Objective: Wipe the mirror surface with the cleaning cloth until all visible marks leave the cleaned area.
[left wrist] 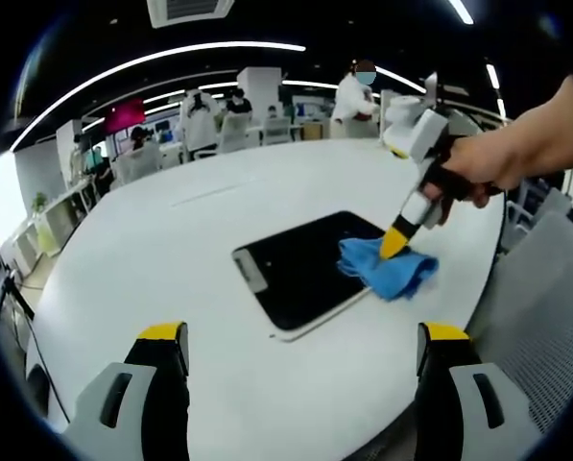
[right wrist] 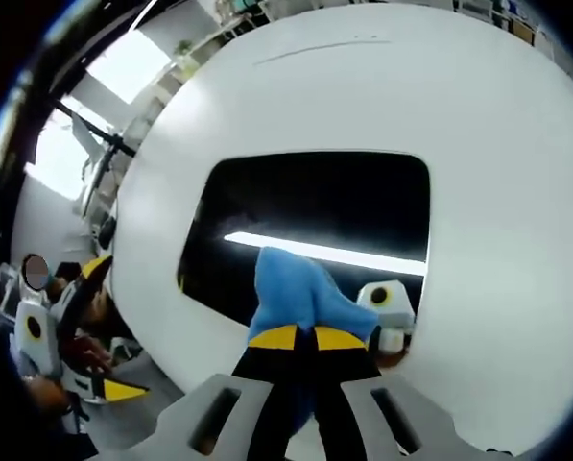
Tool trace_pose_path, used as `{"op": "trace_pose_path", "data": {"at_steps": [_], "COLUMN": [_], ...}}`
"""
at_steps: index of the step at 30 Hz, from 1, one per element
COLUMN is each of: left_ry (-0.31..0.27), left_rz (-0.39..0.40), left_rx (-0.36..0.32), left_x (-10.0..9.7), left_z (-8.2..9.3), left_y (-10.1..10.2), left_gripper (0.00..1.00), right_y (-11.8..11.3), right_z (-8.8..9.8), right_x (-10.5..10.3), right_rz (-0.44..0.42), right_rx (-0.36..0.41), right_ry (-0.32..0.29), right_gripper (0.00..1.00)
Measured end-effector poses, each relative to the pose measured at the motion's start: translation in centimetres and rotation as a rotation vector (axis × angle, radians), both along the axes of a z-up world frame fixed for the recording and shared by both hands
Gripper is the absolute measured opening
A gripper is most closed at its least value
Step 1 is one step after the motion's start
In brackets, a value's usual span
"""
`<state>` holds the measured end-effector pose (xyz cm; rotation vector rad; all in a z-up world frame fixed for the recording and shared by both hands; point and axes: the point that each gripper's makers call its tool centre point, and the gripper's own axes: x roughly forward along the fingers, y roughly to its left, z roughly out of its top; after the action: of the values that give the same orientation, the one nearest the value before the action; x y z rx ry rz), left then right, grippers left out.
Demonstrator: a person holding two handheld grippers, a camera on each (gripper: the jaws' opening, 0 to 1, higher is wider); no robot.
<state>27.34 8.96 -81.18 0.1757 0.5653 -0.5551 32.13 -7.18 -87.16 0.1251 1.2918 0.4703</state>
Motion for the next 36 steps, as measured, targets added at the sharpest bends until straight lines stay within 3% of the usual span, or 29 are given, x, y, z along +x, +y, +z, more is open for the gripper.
{"op": "trace_pose_path", "data": {"at_steps": [36], "left_ry": [0.005], "left_rz": [-0.015], "left_rx": [-0.002], "left_x": [-0.1], "left_z": [-0.1], "left_y": [-0.3], "left_gripper": [0.99], "right_y": [-4.4], "right_z": [-0.1], "right_x": [-0.1], "right_rz": [-0.043], "right_rx": [-0.019], "right_ry": [0.021], "right_gripper": [0.0]}}
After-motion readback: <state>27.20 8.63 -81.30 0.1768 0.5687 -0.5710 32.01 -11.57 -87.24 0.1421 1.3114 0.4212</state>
